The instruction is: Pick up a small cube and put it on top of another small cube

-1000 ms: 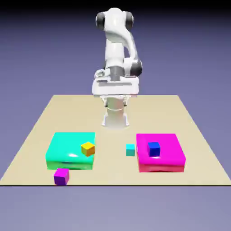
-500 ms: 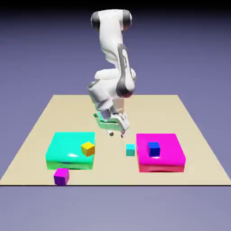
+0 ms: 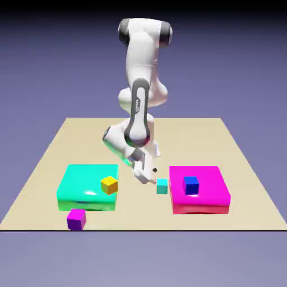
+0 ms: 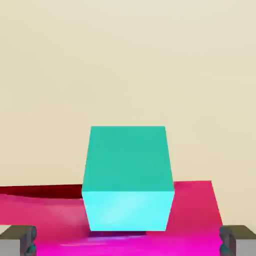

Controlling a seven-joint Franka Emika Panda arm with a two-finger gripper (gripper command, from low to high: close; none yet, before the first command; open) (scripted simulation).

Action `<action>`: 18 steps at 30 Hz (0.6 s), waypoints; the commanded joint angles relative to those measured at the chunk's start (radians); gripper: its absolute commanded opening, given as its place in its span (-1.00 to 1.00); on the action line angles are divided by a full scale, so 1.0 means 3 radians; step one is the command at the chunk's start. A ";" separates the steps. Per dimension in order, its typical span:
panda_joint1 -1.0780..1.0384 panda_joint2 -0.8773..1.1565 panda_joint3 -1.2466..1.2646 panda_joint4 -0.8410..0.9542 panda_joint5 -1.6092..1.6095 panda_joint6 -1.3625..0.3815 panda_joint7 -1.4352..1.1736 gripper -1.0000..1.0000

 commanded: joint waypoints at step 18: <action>-0.0158 -0.0214 -0.0518 0.0510 -0.0342 -0.0278 0.0299 -1.00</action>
